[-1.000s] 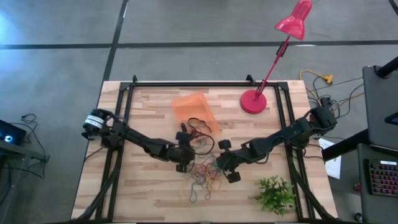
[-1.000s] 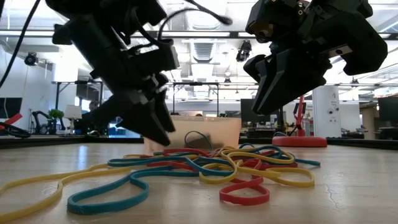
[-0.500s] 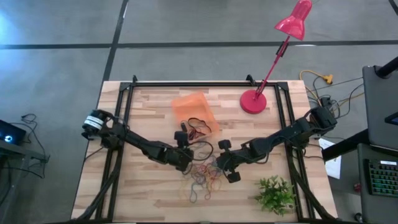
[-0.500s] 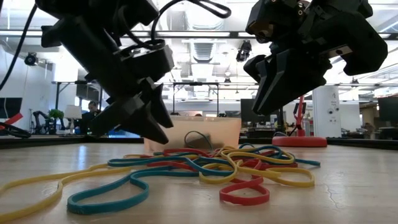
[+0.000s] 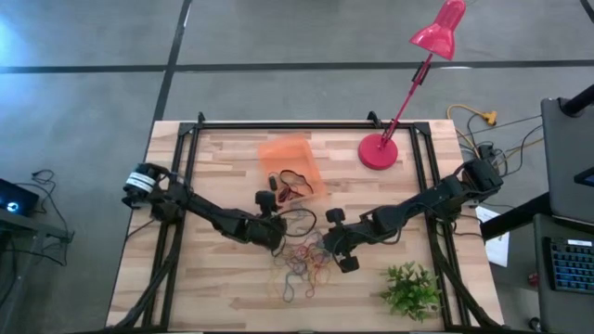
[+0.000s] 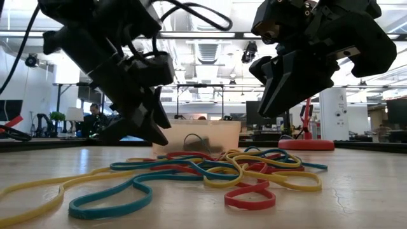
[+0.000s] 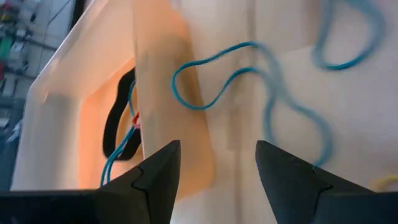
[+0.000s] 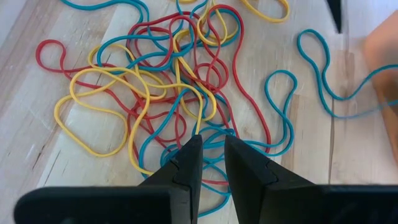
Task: Pick and place rubber bands into bin
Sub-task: Put the blue rubber band into the orange bin
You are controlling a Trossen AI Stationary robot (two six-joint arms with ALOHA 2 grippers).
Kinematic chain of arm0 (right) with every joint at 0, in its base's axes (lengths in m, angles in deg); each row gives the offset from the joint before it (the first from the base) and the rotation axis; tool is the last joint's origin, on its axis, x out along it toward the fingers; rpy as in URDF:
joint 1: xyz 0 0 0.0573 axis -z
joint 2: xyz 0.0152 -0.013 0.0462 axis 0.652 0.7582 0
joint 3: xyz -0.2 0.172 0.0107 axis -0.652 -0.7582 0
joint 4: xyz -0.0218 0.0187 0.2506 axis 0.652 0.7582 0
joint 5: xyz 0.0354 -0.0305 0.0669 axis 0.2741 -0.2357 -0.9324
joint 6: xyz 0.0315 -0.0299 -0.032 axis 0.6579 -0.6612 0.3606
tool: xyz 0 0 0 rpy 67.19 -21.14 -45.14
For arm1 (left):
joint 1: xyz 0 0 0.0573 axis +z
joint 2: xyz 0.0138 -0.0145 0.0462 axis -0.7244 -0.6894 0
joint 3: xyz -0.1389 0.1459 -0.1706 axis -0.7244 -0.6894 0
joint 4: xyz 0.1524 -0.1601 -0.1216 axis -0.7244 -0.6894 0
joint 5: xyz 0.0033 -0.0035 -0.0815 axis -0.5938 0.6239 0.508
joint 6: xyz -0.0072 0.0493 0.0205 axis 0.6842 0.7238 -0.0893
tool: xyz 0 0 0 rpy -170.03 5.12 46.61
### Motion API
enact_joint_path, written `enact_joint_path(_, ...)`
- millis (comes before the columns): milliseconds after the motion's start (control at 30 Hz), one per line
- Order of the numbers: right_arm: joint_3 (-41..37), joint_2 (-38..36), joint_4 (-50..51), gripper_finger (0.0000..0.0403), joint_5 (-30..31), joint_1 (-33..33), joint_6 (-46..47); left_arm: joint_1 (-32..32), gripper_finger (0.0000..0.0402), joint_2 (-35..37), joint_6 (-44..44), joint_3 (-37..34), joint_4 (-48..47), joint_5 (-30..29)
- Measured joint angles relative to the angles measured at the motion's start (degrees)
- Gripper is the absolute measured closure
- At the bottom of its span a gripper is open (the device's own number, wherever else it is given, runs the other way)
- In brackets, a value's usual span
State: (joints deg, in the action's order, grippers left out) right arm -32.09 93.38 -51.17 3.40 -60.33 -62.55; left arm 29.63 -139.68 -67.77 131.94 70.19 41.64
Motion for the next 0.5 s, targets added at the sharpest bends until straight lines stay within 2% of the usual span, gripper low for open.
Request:
enact_joint_path(333,-0.13,-0.02,0.00,0.0346,0.00,0.00,0.00,3.34,0.0208,0.02,-2.47,0.01,-0.03,-0.71)
enact_joint_path(400,-0.17,-0.02,0.03,0.0346,0.00,0.00,0.00,3.34,0.0208,0.04,-0.31,0.13,0.88,2.76)
enact_joint_path(500,-0.22,-0.02,0.02,0.0346,0.00,0.00,-0.02,3.18,0.0208,0.04,2.78,0.11,3.55,12.06)
